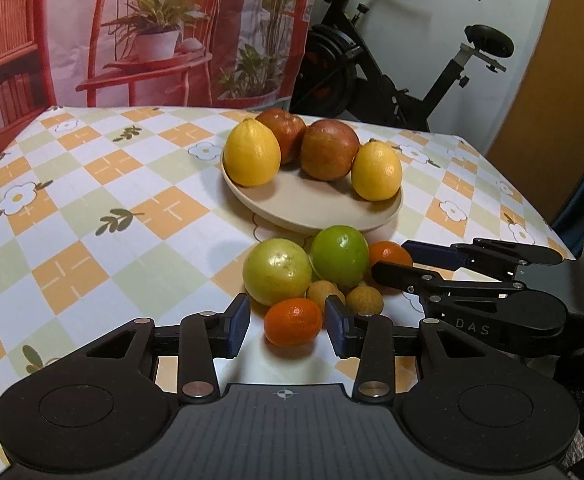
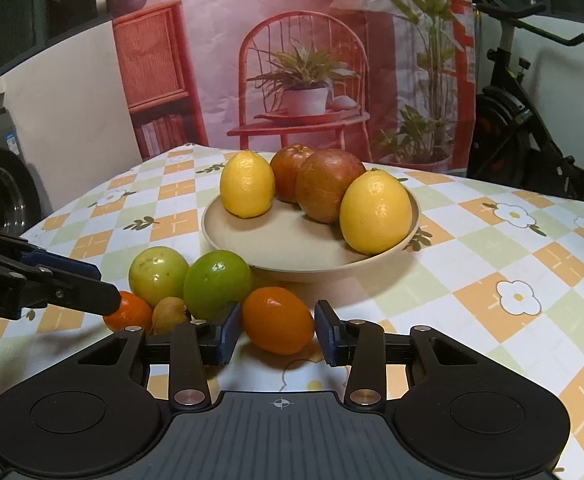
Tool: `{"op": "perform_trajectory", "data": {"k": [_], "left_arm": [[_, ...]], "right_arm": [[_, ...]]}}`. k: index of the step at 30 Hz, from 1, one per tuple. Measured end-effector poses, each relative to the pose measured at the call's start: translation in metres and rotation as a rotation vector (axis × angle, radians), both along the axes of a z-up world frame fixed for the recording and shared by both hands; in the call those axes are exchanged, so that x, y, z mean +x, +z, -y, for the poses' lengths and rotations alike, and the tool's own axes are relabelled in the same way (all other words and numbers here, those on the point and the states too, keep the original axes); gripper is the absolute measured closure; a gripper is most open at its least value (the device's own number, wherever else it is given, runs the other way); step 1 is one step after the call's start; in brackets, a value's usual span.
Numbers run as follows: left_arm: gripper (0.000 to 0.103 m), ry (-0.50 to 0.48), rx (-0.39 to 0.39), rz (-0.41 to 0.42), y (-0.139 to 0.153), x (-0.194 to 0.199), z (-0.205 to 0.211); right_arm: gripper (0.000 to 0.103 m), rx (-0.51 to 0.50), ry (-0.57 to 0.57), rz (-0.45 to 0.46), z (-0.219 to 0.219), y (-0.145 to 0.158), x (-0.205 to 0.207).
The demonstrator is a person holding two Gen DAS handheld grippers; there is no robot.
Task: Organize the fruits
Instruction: 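Close the left gripper on a small tangerine while the right gripper closes on a larger tangerine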
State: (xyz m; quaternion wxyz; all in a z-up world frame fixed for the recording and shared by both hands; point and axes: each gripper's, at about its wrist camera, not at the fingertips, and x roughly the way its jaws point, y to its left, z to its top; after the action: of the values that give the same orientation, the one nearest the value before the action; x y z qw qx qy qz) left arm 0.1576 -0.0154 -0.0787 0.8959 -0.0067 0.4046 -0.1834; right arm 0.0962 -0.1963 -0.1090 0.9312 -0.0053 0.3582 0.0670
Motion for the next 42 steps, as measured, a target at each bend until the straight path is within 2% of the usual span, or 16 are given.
{"op": "perform_trajectory", "data": {"k": [15,19,42], "left_arm": [[0.059,-0.009,-0.002,-0.072,-0.016,0.012,0.007],[0.065,-0.013,-0.018,-0.062,-0.015,0.01,0.006],[0.067,-0.021,-0.011,0.016,0.001,0.002,0.007]], "right_arm": [[0.066,0.003,0.003,0.003,-0.001,0.0,-0.002],[0.066,0.003,0.003,0.003,-0.001,0.0,-0.002],[0.067,0.014,0.003,0.005,-0.002,0.001,-0.005]]}}
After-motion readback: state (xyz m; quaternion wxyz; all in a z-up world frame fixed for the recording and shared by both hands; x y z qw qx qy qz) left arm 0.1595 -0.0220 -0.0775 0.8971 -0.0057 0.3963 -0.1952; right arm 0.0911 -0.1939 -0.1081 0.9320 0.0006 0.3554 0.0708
